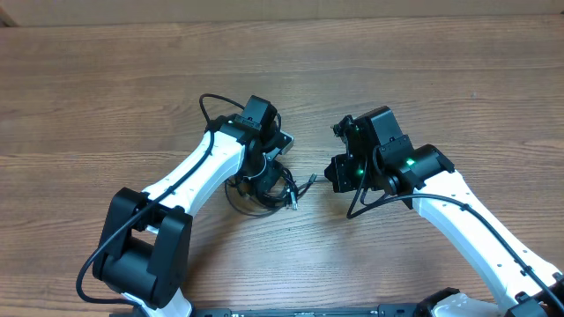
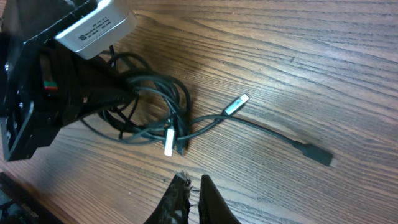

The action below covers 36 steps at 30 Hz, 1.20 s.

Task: Untangle cables

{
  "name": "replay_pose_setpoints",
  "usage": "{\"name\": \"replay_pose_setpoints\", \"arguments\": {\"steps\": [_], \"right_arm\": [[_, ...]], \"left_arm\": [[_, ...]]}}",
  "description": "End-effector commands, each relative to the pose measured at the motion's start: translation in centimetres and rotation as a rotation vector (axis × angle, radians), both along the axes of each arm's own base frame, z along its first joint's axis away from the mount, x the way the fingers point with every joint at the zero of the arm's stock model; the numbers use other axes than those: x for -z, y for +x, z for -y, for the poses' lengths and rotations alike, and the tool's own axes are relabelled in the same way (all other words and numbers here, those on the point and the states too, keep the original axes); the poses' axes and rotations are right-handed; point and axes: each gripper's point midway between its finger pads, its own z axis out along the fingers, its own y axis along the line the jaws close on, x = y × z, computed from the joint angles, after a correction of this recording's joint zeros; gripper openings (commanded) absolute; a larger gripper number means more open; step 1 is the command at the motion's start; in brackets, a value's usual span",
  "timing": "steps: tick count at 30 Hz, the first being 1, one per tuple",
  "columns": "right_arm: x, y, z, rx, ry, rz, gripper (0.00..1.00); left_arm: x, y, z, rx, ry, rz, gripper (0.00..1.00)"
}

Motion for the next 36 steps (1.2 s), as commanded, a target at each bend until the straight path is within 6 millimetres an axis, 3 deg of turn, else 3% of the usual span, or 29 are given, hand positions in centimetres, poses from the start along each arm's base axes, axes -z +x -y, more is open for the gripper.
{"name": "replay_pose_setpoints", "arguments": {"steps": [1,6,13,15,20,22,28,36], "right_arm": [[-0.2,0.0,-0.2,-0.012,0.015,0.004,0.07],[-0.9,-1.2,-1.8,-0.152,0.090,0.011,0.08],[-0.6,-1.7,-1.6,-0.173,0.078,-0.002,0.12],[-0.7,-1.6,-1.6,-0.173,0.079,0.003,0.16],[-0.5,-0.8,-1.1,-0.153,0.044,0.033,0.42],[-0.3,-0.4,-0.7,-0.136,0.013,0.048,0.45],[-0.3,-0.4,-0.6,-0.133,0.006,0.050,0.40],[-0.2,-0.6,-0.5,-0.133,0.003,0.041,0.19]], "left_arm": [[-3.4,0.7,2.8,-0.005,-0.155,0.019,0.04],[-6.9,0.9,4.1,0.040,-0.255,0.077,0.04],[-8.8,-0.5,5.2,0.067,-0.347,0.048,0.06],[-9.3,-1.3,5.9,0.101,-0.404,0.021,0.06],[-10.7,-2.5,7.5,0.149,-0.525,-0.027,0.08],[-10.9,-2.7,7.7,0.154,-0.544,-0.035,0.08],[-10.8,-2.9,7.6,0.167,-0.540,-0.040,0.07],[-10.7,-3.0,7.3,0.170,-0.531,-0.039,0.07]]}}
